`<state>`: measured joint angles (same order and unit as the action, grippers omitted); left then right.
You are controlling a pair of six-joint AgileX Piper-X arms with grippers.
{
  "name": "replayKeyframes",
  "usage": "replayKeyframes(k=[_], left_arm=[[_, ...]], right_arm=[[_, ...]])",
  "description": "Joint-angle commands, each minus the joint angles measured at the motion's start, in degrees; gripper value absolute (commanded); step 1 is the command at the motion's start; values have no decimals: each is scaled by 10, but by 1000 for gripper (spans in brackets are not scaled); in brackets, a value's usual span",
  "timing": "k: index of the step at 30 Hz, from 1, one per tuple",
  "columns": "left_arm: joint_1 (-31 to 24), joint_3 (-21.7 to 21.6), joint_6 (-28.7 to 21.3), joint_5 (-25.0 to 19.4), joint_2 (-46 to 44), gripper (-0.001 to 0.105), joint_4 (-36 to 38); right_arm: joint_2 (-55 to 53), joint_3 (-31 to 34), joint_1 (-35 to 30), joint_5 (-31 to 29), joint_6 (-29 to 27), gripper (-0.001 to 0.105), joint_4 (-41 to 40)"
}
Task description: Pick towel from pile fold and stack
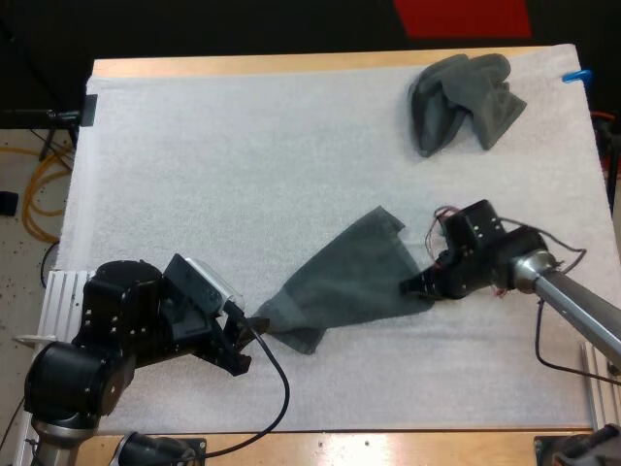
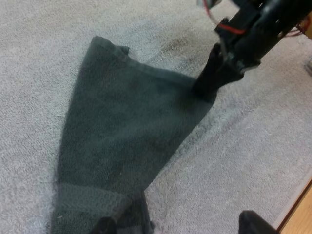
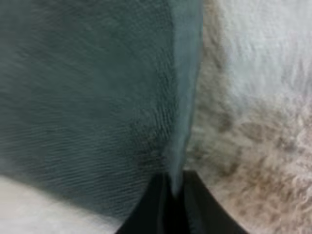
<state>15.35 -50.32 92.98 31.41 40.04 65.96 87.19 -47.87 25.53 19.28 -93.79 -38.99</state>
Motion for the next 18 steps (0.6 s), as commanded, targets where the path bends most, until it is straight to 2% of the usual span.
replayKeyframes(k=[1,6,11,18], left_arm=[[3,-2,6,1,1,51,3],[3,-2,6,1,1,51,3],[3,-2,6,1,1,51,3],[3,-2,6,1,1,51,3]], right_arm=[[-33,-20,0,-2,-7,0,-4],[-115,-71,0,-97,-19,0,-4],[-181,-158,-10,-238,-68,0,-4],[-203,-274,-53,-336,-157,0,-43]])
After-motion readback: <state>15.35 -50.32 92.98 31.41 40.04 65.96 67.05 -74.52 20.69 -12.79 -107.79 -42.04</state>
